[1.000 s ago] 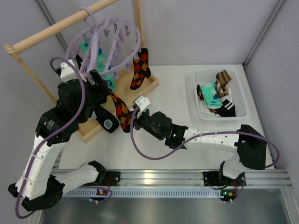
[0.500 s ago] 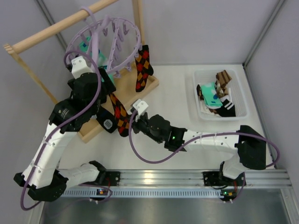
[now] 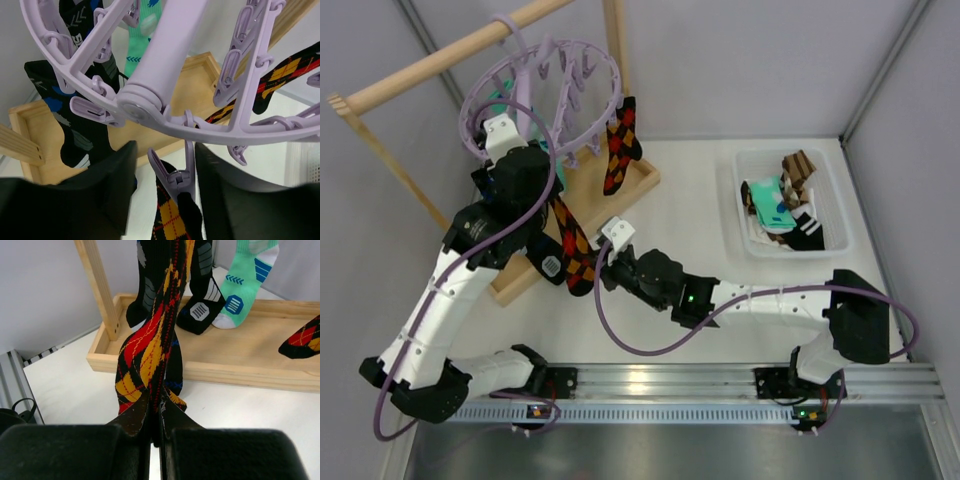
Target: Remove the socks clipped to the hanger
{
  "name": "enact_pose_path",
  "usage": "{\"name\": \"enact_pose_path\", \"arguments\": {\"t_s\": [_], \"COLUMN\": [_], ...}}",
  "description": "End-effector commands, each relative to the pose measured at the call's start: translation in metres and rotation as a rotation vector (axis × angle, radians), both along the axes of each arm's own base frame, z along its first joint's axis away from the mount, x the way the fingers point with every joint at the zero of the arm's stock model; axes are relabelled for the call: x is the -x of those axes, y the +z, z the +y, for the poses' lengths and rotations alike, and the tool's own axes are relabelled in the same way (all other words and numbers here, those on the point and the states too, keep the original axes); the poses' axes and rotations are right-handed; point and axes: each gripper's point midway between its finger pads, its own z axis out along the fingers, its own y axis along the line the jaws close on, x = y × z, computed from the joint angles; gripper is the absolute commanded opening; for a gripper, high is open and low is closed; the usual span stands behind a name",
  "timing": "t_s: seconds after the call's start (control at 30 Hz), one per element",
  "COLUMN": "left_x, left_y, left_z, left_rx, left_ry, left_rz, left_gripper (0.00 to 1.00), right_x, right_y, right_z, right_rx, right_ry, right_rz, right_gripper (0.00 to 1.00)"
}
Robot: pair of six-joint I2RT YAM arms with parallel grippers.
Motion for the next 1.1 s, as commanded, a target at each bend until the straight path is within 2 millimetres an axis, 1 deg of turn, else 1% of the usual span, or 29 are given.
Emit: {"name": "enact_pose_path", "arguments": {"t_s": [0.0, 0.07, 0.17, 0.2, 0.27, 0.3, 0.33, 0.37, 0.4, 0.43, 0.47, 0.5, 0.53, 0.57, 0.6, 0.63, 0.67, 0.7, 0.73, 0.77, 0.8, 0.83, 0.87, 0.9, 0.93, 0.97, 1.0, 1.03, 1.07], "left_x": [-0.01, -0.012, -0.016, -0.016, -0.018, -0.019, -0.019, -0.02, -0.02, -0.02, -0.019, -0.019, -0.019, -0.018, -0.017, -0.015, -0.014, -0.012, -0.012, -0.011, -0.011, -0.009, -0.009, -0.008, -0.007, -0.007, -0.006, -0.006, -0.006], "left_y": [0.01, 0.01, 0.008, 0.01, 0.008, 0.008, 0.008, 0.008, 0.008, 0.007, 0.007, 0.007, 0.006, 0.005, 0.005, 0.003, 0.004, 0.006, 0.006, 0.006, 0.008, 0.01, 0.011, 0.012, 0.013, 0.015, 0.016, 0.016, 0.016], "left_z": [0.005, 0.006, 0.006, 0.005, 0.005, 0.003, 0.004, 0.003, 0.003, 0.002, 0.001, 0.001, -0.005, -0.006, -0.007, -0.008, -0.008, -0.007, -0.007, -0.007, -0.008, -0.008, -0.009, -0.009, -0.009, -0.01, -0.012, -0.012, -0.012], "left_rx": [0.001, -0.005, -0.012, -0.009, -0.007, -0.004, -0.002, 0.0, 0.0, 0.005, 0.007, 0.012, 0.024, 0.025, 0.032, 0.036, 0.039, 0.042, 0.042, 0.043, 0.044, 0.047, 0.051, 0.057, 0.058, 0.06, 0.062, 0.063, 0.063], "left_ry": [0.029, 0.027, 0.023, 0.013, 0.005, 0.001, 0.001, -0.003, -0.009, -0.011, -0.019, -0.025, -0.052, -0.064, -0.073, -0.078, -0.082, -0.084, -0.084, -0.089, -0.094, -0.102, -0.104, -0.11, -0.115, -0.118, -0.132, -0.135, -0.136], "left_rz": [-0.05, -0.053, -0.051, -0.055, -0.055, -0.054, -0.055, -0.056, -0.055, -0.055, -0.053, -0.054, -0.051, -0.046, -0.049, -0.046, -0.048, -0.054, -0.054, -0.055, -0.059, -0.063, -0.065, -0.07, -0.072, -0.075, -0.076, -0.075, -0.076], "left_gripper": [0.49, 0.48, 0.41, 0.31, 0.21, 0.09, 0.07, 0.05, 0.0, 0.0, 0.0, 0.0, 0.05, 0.08, 0.11, 0.16, 0.17, 0.17, 0.17, 0.14, 0.14, 0.15, 0.15, 0.13, 0.11, 0.11, 0.14, 0.14, 0.14], "right_x": [0.01, 0.011, 0.014, 0.014, 0.015, 0.015, 0.014, 0.013, 0.013, 0.013, 0.011, 0.01, 0.01, 0.009, 0.004, 0.004, 0.0, 0.001, -0.001, -0.004, -0.007, -0.006, -0.013, -0.014, -0.014, -0.019, -0.019, -0.023, -0.029], "right_y": [0.028, 0.03, 0.032, 0.032, 0.033, 0.032, 0.035, 0.032, 0.037, 0.037, 0.031, 0.03, 0.034, 0.029, 0.029, 0.036, 0.027, 0.039, 0.032, 0.025, 0.023, 0.035, 0.024, 0.025, 0.038, 0.033, 0.042, 0.048, 0.041], "right_z": [0.009, 0.009, 0.009, 0.009, 0.007, 0.006, 0.003, 0.0, -0.004, -0.006, -0.011, -0.016, -0.025, -0.033, -0.044, -0.061, -0.075, -0.091, -0.103, -0.118, -0.13, -0.147, -0.165, -0.176, -0.195, -0.211, -0.227, -0.24, -0.259], "right_rx": [-0.053, -0.056, -0.058, -0.057, -0.061, -0.06, -0.068, -0.066, -0.08, -0.085, -0.073, -0.067, -0.072, -0.057, -0.053, -0.053, -0.026, -0.046, -0.01, 0.015, 0.026, -0.006, 0.038, 0.03, -0.012, 0.002, -0.032, -0.049, 0.001], "right_ry": [0.016, 0.021, 0.027, 0.027, 0.023, 0.021, 0.015, 0.004, -0.002, -0.007, -0.025, -0.039, -0.054, -0.072, -0.123, -0.149, -0.19, -0.207, -0.229, -0.267, -0.291, -0.312, -0.361, -0.383, -0.407, -0.447, -0.474, -0.515, -0.566], "right_rz": [-0.021, -0.021, -0.026, -0.027, -0.027, -0.028, -0.029, -0.028, -0.03, -0.028, -0.025, -0.025, -0.025, -0.02, -0.013, -0.011, -0.008, -0.013, -0.008, -0.008, -0.007, -0.006, 0.005, 0.013, 0.01, 0.014, 0.015, 0.013, 0.02], "right_gripper": [0.0, 0.0, 0.0, 0.0, 0.0, 0.0, 0.0, 0.0, 0.0, 0.0, 0.0, 0.0, 0.0, 0.0, 0.0, 0.0, 0.0, 0.0, 0.0, 0.0, 0.0, 0.0, 0.0, 0.0, 0.0, 0.0, 0.0, 0.0, 0.0]}}
